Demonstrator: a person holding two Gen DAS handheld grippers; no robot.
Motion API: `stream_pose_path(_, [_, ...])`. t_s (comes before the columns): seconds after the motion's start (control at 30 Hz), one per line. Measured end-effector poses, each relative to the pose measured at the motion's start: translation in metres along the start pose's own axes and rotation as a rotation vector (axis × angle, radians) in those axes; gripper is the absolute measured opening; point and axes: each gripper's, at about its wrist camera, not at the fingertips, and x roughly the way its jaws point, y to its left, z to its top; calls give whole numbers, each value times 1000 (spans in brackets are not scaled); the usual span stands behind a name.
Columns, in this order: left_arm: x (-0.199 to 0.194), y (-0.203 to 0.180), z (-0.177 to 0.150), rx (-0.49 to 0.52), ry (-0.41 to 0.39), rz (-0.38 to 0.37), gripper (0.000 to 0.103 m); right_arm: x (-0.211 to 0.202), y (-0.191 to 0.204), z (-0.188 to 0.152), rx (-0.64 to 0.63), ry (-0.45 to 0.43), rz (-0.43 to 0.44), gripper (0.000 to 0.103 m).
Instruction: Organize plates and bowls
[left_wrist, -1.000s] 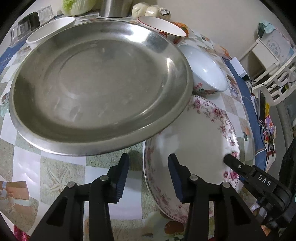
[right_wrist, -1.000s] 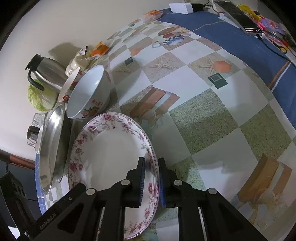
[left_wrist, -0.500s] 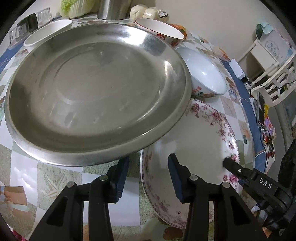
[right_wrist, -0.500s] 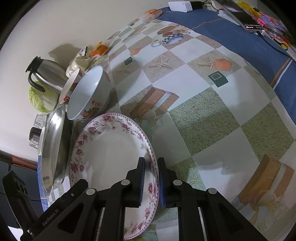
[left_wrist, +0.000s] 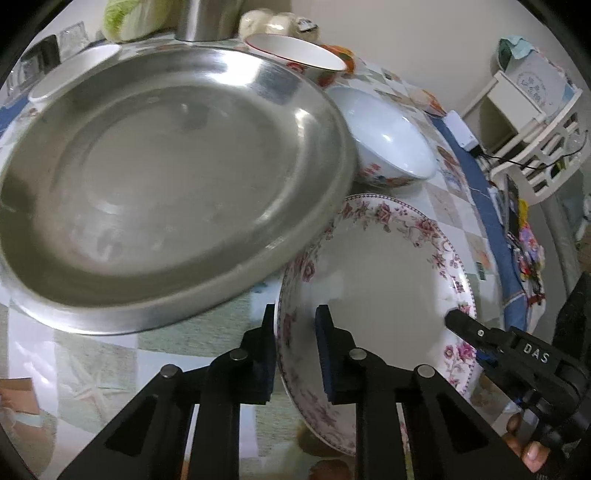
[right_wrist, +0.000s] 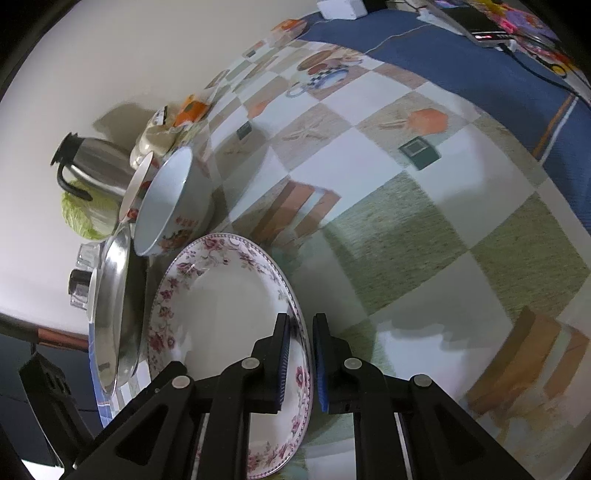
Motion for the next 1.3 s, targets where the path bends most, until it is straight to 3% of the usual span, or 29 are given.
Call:
stream_pose_path(0.2, [6, -10, 2, 25, 7, -35, 18, -7, -23, -1, 83, -10, 61, 12])
stream_pose_path(0.8, [4, -6, 8, -16, 17, -107, 18, -25, -19, -2, 49, -50, 124, 12])
stream_pose_path(1.3, [-10, -28, 10, 67, -22, -112, 18, -48, -20, -2, 30, -121, 145, 12])
